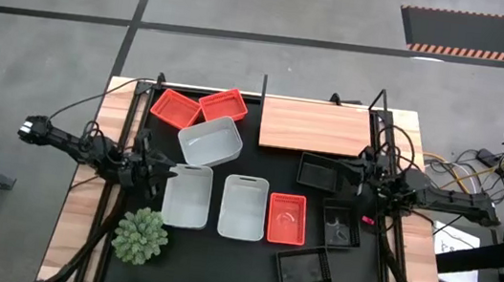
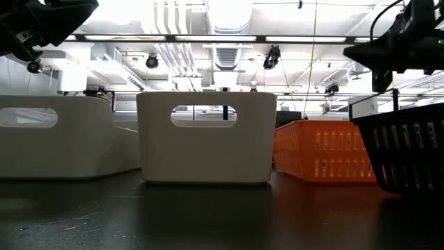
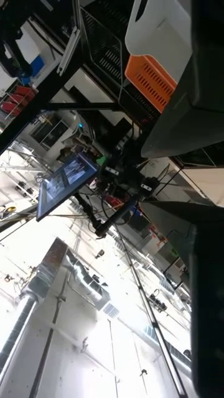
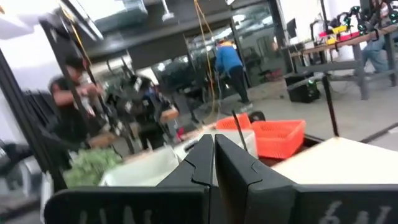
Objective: Stack baskets on shelf by color
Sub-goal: Put the bottom orange bin on the shelf
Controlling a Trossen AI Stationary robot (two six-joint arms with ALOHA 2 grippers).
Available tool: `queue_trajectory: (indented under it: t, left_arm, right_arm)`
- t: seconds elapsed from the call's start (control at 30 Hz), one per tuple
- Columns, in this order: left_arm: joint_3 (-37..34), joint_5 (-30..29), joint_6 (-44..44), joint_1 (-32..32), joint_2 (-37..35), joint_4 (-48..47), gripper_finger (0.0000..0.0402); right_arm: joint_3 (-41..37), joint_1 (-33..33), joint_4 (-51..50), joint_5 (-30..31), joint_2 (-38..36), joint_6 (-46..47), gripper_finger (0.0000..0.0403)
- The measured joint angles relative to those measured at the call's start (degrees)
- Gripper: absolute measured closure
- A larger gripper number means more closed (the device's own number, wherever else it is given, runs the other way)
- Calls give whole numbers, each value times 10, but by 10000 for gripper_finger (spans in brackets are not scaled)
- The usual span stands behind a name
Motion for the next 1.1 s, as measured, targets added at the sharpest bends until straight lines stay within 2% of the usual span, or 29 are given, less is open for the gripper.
queue_trajectory:
  t: [0.43,0.53,0.77,0.83,0.93,1.0,1.1]
  left_arm:
    - [0,3,-5,0,0,17,293]
    - [0,51,-100,0,5,21,293]
    - [0,40,-214,0,5,94,293]
    - [0,25,-286,0,6,126,293]
    - [0,-39,-395,0,9,165,293]
    - [0,-72,-413,0,13,187,293]
    - [0,-76,-395,0,19,222,293]
  right_arm:
    - [0,0,46,0,0,43,394]
    - [0,0,46,0,0,17,394]
    - [0,0,58,1,4,15,394]
    - [0,0,58,0,8,14,394]
    - [0,0,58,0,15,5,394]
    - [0,0,62,-1,19,0,394]
    - [0,0,80,-1,24,-10,394]
